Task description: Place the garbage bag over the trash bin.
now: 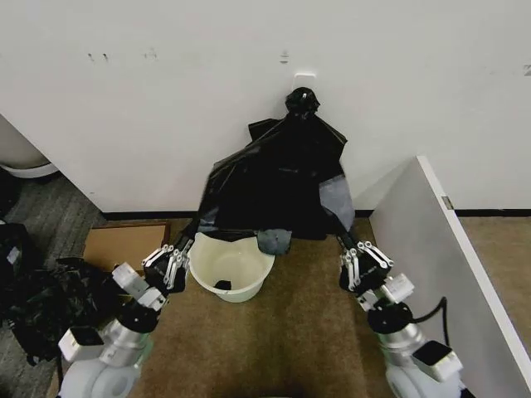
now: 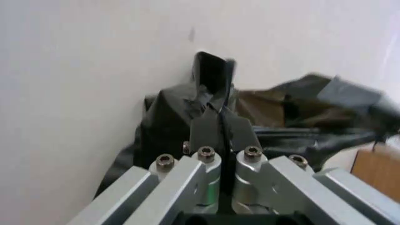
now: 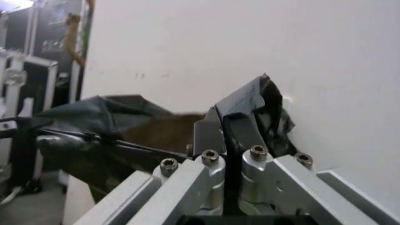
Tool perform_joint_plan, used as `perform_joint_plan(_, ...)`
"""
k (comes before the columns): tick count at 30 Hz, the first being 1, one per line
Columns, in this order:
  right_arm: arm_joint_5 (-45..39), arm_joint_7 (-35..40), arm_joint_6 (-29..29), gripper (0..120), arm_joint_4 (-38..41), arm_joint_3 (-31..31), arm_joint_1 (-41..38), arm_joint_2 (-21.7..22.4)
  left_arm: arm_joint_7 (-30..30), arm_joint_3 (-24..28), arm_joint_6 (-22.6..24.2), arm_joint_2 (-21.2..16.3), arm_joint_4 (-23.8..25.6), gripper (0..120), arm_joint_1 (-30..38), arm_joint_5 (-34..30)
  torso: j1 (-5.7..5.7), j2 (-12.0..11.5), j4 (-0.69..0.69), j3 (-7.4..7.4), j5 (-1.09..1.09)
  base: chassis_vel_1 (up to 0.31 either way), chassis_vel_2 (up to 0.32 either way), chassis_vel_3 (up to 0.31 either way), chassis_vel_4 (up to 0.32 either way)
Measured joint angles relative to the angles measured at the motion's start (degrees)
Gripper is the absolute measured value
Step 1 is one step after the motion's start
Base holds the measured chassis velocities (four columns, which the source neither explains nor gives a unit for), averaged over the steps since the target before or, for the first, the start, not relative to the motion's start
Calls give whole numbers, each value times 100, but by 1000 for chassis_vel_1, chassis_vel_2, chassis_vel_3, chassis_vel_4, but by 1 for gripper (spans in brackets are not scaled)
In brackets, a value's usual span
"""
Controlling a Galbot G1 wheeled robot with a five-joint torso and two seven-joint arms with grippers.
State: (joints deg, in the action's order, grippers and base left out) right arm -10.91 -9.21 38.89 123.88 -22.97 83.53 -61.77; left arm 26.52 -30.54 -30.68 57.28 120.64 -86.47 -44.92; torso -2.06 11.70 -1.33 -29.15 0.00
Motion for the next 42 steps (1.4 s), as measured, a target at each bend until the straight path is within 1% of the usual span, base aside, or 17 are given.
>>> perform_joint_plan(2,7,-37,109,0,-112,-6,33,13,0,3,-75,9,-64,0,-53,80,0,0,0,0,0,0,0,0,0)
perform_joint_plan(5,-5,-36,170,0,-159,38,-83,-26,-10,9,-124,46,-28,0,-33,38,0,0,1,-1,0,0,0,0,0)
perform_joint_plan(7,-29,-33,162,0,-80,118,-228,-73,-49,-37,-131,64,117,0,17,-47,0,-1,0,-1,1,0,0,0,0)
perform_joint_plan(10,-31,-41,72,0,109,255,-388,-113,-83,-279,-131,66,397,0,0,-83,0,-1,1,-1,0,0,0,0,0)
perform_joint_plan(11,-31,-41,72,0,109,255,-388,-113,-83,-279,-131,66,397,0,0,-83,0,-1,1,-1,0,0,0,0,0)
perform_joint_plan(15,-5,-102,-73,0,326,452,-531,-197,-111,-882,-60,37,795,0,-217,-48,0,-1,1,-1,0,0,0,0,0)
perform_joint_plan(17,22,-162,-113,0,344,562,-589,-278,-198,-1272,2,-3,968,0,-403,35,0,-1,1,-1,-1,0,0,0,0)
perform_joint_plan(21,40,-323,-92,0,232,655,-605,-390,-225,-1510,14,-102,1017,0,-452,77,0,-1,4,-1,0,0,0,0,0)
perform_joint_plan(22,40,-417,-47,0,151,686,-607,-440,-223,-1555,8,-149,1010,0,-426,90,0,-1,-2,-1,-1,0,0,0,0)
perform_joint_plan(23,29,-514,7,0,29,764,-650,-496,-210,-1606,-17,-171,988,0,-409,108,0,-1,-4,-1,-2,0,0,0,0)
perform_joint_plan(24,5,-607,41,0,-100,868,-724,-549,-189,-1647,-42,-170,962,0,-390,133,0,-1,0,-1,1,0,0,0,0)
perform_joint_plan(28,-135,-729,62,0,-367,1124,-952,-640,-178,-1678,-69,-153,844,0,-278,200,0,-1,2,-1,-1,0,0,0,0)
perform_joint_plan(31,-397,-754,27,0,-750,1426,-1361,-745,-198,-1559,-73,-166,556,0,52,267,0,-1,2,-1,-2,0,0,0,0)
perform_joint_plan(32,-397,-754,27,0,-750,1426,-1361,-745,-198,-1559,-73,-166,556,0,52,267,0,-1,2,-1,-2,0,0,0,0)
perform_joint_plan(35,-451,-759,-2,0,-991,1567,-1607,-836,-217,-1427,-74,-172,356,0,299,316,-1,-1,0,-1,-1,0,0,0,0)
perform_joint_plan(38,-567,-779,-15,0,-1474,1746,-2048,-1051,-221,-1239,-76,-173,74,0,624,374,-1,-1,2,-1,0,0,0,0,0)
perform_joint_plan(42,-607,-779,-35,0,-1679,1746,-2262,-1145,-255,-1105,-77,-178,-36,0,801,374,-1,-1,1,-1,0,0,0,0,0)
